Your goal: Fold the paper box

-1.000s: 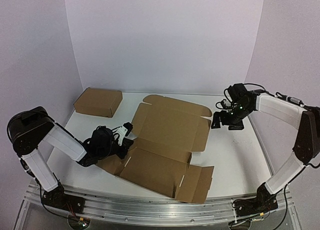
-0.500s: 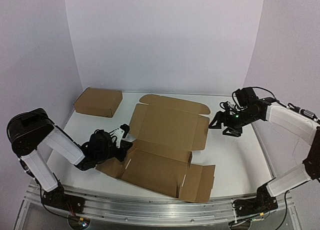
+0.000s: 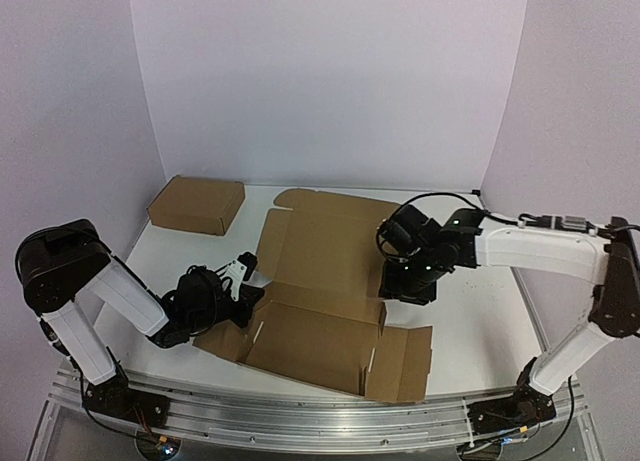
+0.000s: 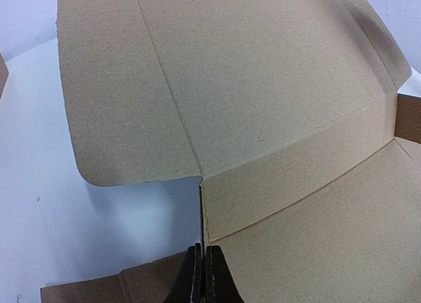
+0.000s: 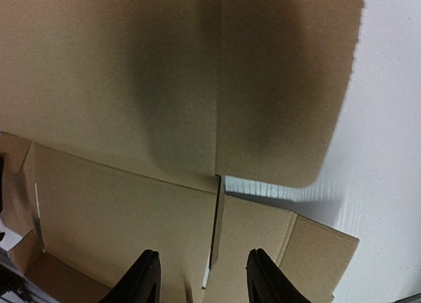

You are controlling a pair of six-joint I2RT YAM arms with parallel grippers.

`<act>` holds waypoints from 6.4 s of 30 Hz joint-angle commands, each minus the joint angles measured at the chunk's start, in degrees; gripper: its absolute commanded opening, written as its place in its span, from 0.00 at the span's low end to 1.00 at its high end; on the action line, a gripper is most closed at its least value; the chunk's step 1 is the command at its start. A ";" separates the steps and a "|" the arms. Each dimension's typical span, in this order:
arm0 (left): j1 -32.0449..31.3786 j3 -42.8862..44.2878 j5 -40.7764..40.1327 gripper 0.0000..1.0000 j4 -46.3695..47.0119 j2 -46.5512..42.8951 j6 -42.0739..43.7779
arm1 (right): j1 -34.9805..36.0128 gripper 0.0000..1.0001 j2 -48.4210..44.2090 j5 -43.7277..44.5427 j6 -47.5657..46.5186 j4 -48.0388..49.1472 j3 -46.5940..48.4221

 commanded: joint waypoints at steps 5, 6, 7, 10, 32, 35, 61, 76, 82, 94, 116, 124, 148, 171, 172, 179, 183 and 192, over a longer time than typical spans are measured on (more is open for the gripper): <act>-0.51 -1.76 0.09 0.00 -6.19 1.83 -0.21 | 1.50 0.30 7.05 9.07 5.67 -3.10 3.30; -0.50 -1.72 0.03 0.00 -6.31 1.96 -0.27 | 1.59 0.28 7.64 8.16 5.51 -3.09 3.47; -0.51 -1.61 -0.02 0.00 -6.42 1.98 -0.28 | 1.66 0.26 8.03 7.57 5.61 -3.07 3.46; -0.51 -1.48 0.02 0.00 -6.50 2.09 -0.28 | 2.25 0.20 8.81 6.51 6.44 -2.29 2.64; -0.51 0.84 -0.65 0.02 -9.93 0.67 -1.58 | 5.57 0.00 10.35 6.68 8.84 4.58 -2.08; -0.51 4.75 -0.25 0.12 -17.24 -2.31 -4.21 | 8.71 0.00 9.69 15.08 11.85 4.83 -2.96; 0.53 27.71 6.14 0.38 -56.99 -7.35 0.74 | 20.46 0.00 6.54 35.74 9.83 18.14 -17.59; 5.23 35.67 11.83 0.24 -63.25 0.26 5.61 | 20.43 0.00 4.75 35.69 5.18 21.37 -20.71; 5.57 38.38 13.85 0.08 -62.82 2.00 7.87 | 20.43 0.00 4.26 35.46 4.92 22.58 -21.77; 3.38 31.02 11.56 0.00 -59.67 -1.30 -1.39 | 18.94 0.02 4.05 31.33 5.02 23.61 -18.94; -6.08 6.80 -13.41 0.00 -22.74 -8.29 1.23 | -6.11 0.70 -14.95 -8.86 3.12 -6.77 -8.07; -6.40 5.79 -14.43 0.00 -21.08 -8.13 0.91 | -24.75 0.44 -9.46 -21.02 -9.33 -7.11 -14.24; -6.43 6.16 -13.25 0.00 -20.84 -5.74 1.40 | -26.35 0.53 -7.98 -46.64 15.24 81.51 -59.35; -6.48 6.89 -13.16 0.00 -21.20 -4.61 1.59 | -10.42 0.73 -9.87 -30.09 10.21 72.90 -48.68; -6.44 6.89 -13.16 0.00 -21.20 -4.59 1.55 | -9.82 0.73 -9.59 -29.28 9.68 70.90 -47.36; -6.49 6.80 -13.26 0.00 -21.42 -4.59 1.10 | -3.79 0.74 -7.96 -16.81 4.27 50.55 -36.74; -6.49 6.82 -13.34 0.00 -21.55 -4.45 0.87 | 0.49 0.68 -5.03 -7.43 2.84 37.23 -29.43; -6.48 6.71 -13.33 0.00 -21.72 -4.71 0.54 | 7.18 0.47 8.14 4.04 0.86 13.80 -12.80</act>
